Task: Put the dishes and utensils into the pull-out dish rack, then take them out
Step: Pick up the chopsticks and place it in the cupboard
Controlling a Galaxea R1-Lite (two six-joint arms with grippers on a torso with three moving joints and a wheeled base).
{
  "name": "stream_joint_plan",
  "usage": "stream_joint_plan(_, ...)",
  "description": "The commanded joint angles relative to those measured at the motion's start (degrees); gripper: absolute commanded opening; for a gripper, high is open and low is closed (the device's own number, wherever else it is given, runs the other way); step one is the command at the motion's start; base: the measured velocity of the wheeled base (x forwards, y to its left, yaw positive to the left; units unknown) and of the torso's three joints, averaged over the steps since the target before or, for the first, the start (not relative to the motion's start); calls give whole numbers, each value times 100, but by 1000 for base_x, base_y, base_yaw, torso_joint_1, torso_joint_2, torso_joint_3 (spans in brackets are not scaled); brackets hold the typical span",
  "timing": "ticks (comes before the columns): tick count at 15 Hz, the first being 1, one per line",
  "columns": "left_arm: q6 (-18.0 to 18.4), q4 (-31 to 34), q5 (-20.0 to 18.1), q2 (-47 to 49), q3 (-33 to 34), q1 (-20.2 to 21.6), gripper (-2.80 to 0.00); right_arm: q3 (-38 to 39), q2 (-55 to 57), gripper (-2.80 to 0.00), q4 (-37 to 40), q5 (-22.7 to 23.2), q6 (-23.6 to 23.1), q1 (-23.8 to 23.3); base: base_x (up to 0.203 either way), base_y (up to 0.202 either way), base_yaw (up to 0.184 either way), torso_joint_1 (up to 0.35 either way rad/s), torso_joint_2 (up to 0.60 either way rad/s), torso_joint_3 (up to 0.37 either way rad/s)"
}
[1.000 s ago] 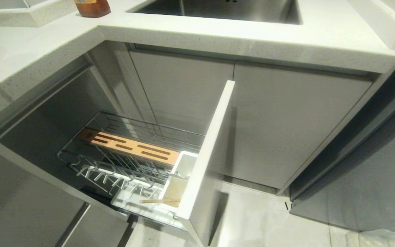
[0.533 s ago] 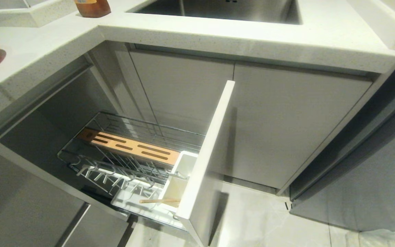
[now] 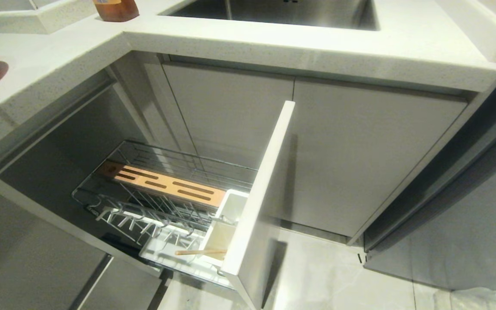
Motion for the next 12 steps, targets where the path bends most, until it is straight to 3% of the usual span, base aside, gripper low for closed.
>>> stream_joint_plan(1, -22, 13, 35, -63, -1, -38, -280, 0, 2, -280, 2, 1, 0, 0, 0, 0, 0, 0, 0, 0)
stream_joint_plan(10, -31, -162, 1, -964, -10, -84, -280, 0, 2, -280, 3, 0, 0, 0, 0, 0, 0, 0, 0, 0)
stream_joint_plan(12, -34, -139, -105, -1350, 20, -428, -280, 0, 2, -280, 6, -4, 0, 0, 0, 0, 0, 0, 0, 0)
